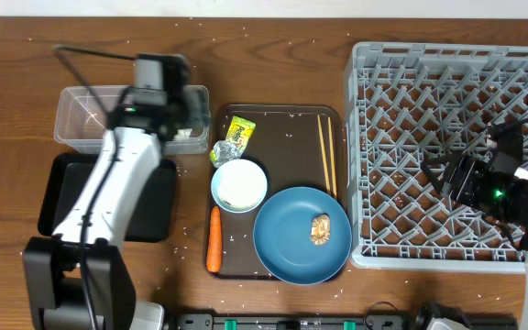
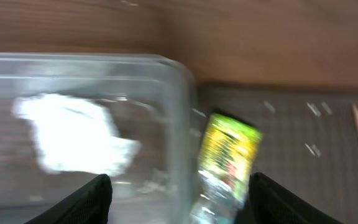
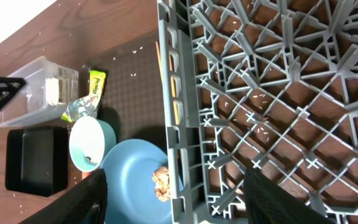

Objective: Sort waste into correct bins and load items into the dishwasher rack
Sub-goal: 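Grasp the green snack wrapper and foil with the left gripper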

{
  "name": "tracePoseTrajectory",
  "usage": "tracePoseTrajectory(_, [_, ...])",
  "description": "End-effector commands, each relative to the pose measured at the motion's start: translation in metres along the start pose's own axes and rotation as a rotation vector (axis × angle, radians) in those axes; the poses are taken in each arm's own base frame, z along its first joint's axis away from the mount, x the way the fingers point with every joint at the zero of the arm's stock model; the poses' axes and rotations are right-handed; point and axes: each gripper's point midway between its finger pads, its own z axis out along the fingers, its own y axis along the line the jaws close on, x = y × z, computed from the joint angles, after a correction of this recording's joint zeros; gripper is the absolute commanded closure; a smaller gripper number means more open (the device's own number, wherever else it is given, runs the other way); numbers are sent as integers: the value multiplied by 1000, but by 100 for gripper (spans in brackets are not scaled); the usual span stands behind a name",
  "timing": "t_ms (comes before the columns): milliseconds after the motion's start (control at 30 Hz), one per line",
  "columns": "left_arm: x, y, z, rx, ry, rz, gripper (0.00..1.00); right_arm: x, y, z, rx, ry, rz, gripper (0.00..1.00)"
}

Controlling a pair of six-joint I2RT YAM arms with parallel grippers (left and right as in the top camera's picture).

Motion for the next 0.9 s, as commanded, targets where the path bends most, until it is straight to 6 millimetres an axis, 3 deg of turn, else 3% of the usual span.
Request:
tracePoseTrajectory(0, [17, -33, 9, 0, 46, 192, 29, 1, 4, 2, -9, 8, -1, 37])
tracePoseTrajectory(233, [48, -57, 38, -97, 115, 319, 28, 2, 4, 2, -9, 9, 0, 37])
tracePoseTrajectory(467, [62, -36, 52, -224, 164, 272, 28, 2, 4, 2, -8, 9, 4, 37])
tracePoseTrajectory(867, [86, -24, 54, -255, 253, 283, 28, 2, 4, 2, -9, 9, 4, 37])
